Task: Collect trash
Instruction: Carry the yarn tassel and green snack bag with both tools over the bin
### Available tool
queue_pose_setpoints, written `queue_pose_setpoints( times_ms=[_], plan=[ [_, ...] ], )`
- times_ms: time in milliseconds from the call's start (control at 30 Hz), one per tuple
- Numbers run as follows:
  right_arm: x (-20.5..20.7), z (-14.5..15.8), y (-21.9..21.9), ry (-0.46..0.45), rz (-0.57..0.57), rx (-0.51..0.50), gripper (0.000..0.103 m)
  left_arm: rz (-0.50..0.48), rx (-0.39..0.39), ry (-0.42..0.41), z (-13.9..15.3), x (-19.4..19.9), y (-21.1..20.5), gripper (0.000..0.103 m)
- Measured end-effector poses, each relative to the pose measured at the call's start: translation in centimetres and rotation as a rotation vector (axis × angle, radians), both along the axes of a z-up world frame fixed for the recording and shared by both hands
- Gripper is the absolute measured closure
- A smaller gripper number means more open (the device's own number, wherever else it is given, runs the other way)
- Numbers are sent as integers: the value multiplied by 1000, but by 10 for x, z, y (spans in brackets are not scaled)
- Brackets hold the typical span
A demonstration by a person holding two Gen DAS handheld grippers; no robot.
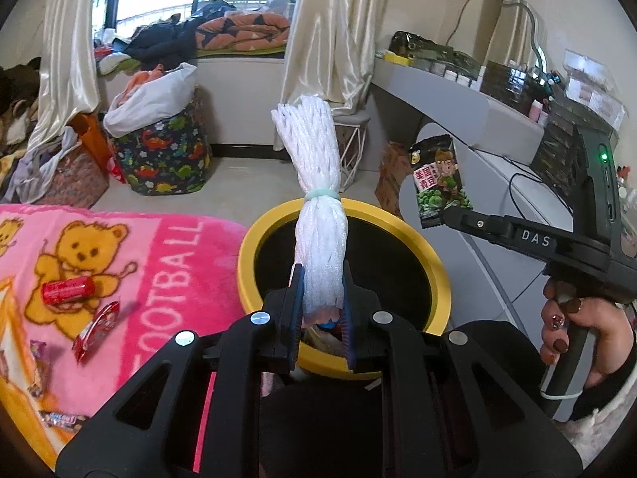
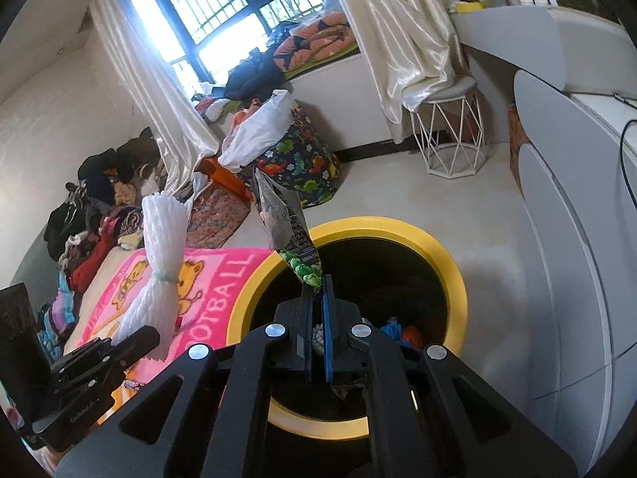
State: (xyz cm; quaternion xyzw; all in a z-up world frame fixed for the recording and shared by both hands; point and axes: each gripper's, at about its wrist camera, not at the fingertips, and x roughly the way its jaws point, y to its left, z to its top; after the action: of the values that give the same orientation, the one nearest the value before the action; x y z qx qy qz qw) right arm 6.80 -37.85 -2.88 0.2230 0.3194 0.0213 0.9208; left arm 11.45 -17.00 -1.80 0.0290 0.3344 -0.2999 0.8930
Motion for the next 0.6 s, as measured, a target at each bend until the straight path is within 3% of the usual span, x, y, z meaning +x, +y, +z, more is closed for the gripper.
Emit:
queue_pose_setpoints(
  times_ms=[600],
  plan=[
    [2, -14, -21, 56, -51, 42, 99, -60, 51, 55, -23, 15, -38, 92]
  ],
)
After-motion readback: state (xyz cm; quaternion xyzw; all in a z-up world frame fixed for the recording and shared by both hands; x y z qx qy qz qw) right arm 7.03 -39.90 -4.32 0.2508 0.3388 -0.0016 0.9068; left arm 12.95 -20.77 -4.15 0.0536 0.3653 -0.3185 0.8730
